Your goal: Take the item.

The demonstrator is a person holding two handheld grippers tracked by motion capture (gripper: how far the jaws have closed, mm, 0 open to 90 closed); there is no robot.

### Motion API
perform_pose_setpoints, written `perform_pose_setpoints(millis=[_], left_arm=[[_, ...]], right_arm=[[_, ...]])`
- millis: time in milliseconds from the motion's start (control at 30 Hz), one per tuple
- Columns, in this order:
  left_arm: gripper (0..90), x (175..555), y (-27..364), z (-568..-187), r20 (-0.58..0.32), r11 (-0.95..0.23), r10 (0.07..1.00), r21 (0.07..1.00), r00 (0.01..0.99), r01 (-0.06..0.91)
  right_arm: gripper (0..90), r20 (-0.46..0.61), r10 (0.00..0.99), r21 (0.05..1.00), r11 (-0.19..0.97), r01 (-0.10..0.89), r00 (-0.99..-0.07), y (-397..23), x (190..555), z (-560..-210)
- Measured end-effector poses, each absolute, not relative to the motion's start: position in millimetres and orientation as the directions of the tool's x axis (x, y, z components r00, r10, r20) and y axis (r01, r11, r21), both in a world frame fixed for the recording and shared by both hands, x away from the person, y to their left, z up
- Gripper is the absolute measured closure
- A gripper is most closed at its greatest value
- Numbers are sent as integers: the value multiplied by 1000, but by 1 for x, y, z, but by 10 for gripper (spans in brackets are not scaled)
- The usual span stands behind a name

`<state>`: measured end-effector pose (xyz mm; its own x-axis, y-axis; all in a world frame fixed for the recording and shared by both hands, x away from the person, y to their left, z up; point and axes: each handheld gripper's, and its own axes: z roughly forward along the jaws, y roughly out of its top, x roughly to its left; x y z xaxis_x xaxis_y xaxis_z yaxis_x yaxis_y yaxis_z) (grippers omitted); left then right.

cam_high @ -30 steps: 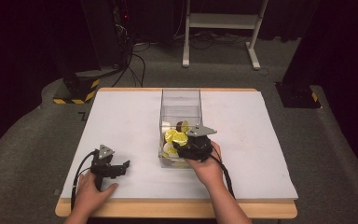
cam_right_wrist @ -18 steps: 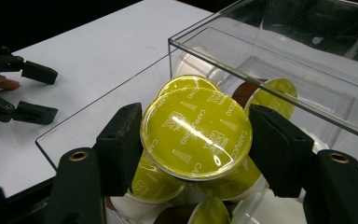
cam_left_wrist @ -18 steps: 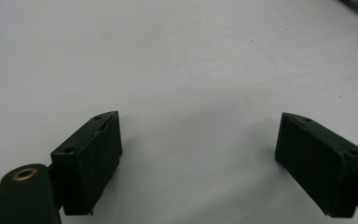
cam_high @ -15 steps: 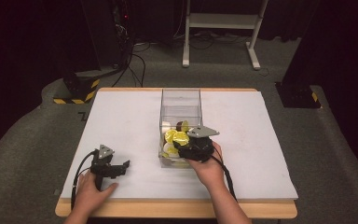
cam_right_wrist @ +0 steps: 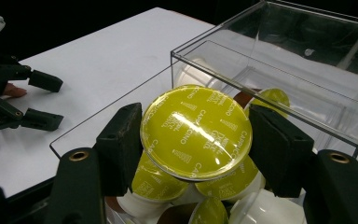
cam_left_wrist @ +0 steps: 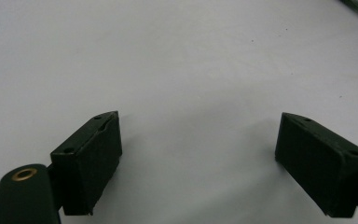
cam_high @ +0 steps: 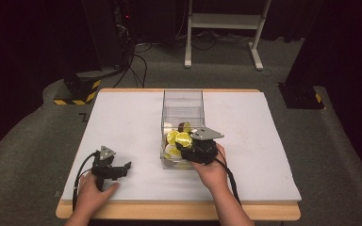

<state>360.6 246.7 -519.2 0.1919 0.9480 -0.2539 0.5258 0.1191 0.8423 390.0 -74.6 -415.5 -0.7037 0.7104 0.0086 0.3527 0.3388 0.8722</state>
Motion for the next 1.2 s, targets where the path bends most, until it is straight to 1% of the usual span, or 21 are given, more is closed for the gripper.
perform_pose_setpoints(millis=[433,733,1200], left_arm=[[146,361,246,-519,-253,120,949,844,190,523],[146,361,246,-519,-255,123,949,844,188,522],[144,361,247,-519,-254,117,948,841,195,528]], right_arm=[[381,24,716,881,314,353,-698,-82,387,-411],[381,16,720,887,310,342,-694,-87,381,-407],[381,20,753,892,284,353,-657,-107,378,-405]])
